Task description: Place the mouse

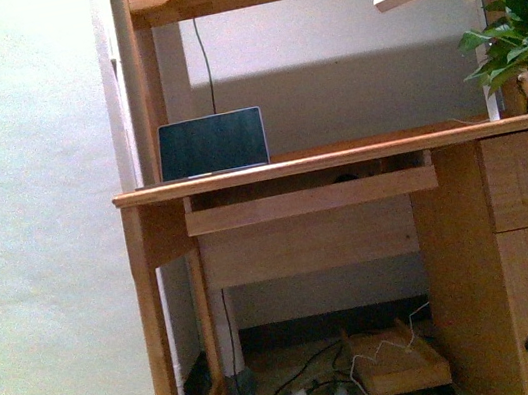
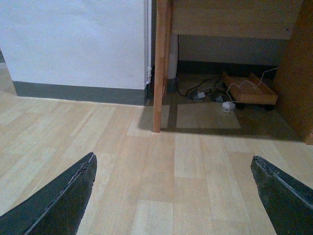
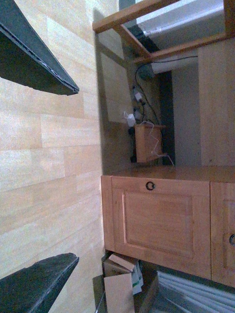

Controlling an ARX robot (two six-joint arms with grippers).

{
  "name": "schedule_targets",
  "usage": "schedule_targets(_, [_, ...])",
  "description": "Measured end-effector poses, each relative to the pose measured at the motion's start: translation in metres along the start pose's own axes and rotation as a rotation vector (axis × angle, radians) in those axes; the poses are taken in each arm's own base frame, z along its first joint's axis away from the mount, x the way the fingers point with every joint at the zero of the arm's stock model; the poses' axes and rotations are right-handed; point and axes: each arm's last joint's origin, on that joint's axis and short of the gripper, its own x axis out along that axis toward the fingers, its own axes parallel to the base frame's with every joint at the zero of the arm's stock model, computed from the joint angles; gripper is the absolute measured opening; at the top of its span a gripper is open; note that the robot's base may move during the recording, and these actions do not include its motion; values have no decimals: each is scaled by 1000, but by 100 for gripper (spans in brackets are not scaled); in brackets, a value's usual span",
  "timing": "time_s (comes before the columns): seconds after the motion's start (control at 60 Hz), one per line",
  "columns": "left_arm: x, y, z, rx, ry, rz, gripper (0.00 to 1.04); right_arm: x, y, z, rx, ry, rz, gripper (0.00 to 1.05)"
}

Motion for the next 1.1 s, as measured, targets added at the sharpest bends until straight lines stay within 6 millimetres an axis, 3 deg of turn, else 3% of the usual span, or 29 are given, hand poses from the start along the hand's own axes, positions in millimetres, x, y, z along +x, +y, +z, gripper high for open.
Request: schedule_targets(1.1, [0, 0, 0, 0, 0, 0, 97, 0, 0, 0, 0, 0, 0, 97])
